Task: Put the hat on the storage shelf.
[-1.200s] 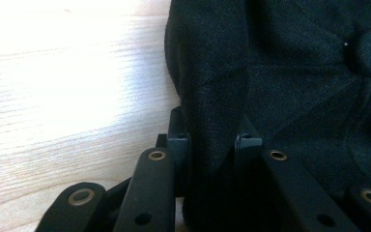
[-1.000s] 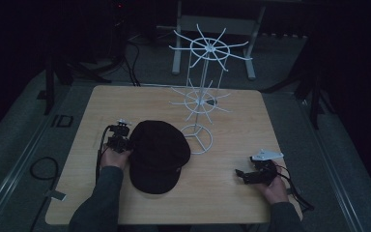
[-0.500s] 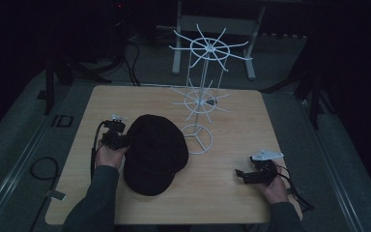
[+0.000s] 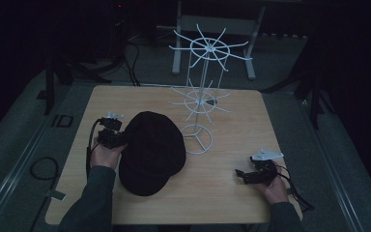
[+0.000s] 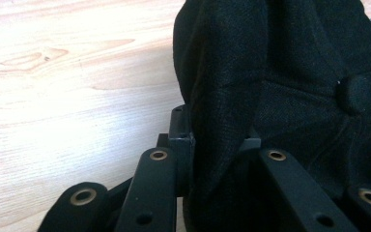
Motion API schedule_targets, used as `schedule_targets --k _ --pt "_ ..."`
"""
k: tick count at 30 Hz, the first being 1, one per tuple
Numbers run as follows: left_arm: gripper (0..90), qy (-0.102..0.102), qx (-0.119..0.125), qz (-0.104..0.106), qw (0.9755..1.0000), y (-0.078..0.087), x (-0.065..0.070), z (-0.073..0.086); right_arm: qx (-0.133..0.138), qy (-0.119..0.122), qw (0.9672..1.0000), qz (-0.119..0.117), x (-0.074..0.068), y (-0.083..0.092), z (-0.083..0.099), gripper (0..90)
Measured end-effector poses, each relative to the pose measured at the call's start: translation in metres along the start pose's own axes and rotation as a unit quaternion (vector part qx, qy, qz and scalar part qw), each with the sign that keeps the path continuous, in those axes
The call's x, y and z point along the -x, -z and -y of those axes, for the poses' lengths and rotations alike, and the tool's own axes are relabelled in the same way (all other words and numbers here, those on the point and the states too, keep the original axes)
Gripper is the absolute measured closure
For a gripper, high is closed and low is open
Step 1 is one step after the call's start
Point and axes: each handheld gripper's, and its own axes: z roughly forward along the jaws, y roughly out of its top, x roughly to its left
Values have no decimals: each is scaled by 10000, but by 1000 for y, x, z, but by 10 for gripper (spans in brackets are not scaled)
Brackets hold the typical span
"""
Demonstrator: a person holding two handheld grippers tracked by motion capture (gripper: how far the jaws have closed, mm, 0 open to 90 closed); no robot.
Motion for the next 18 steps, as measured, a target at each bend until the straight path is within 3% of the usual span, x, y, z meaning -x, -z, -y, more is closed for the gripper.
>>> schedule_targets --k 18 --pt "778 9 435 178 9989 33 -2 -7 5 5 10000 3 0 0 0 120"
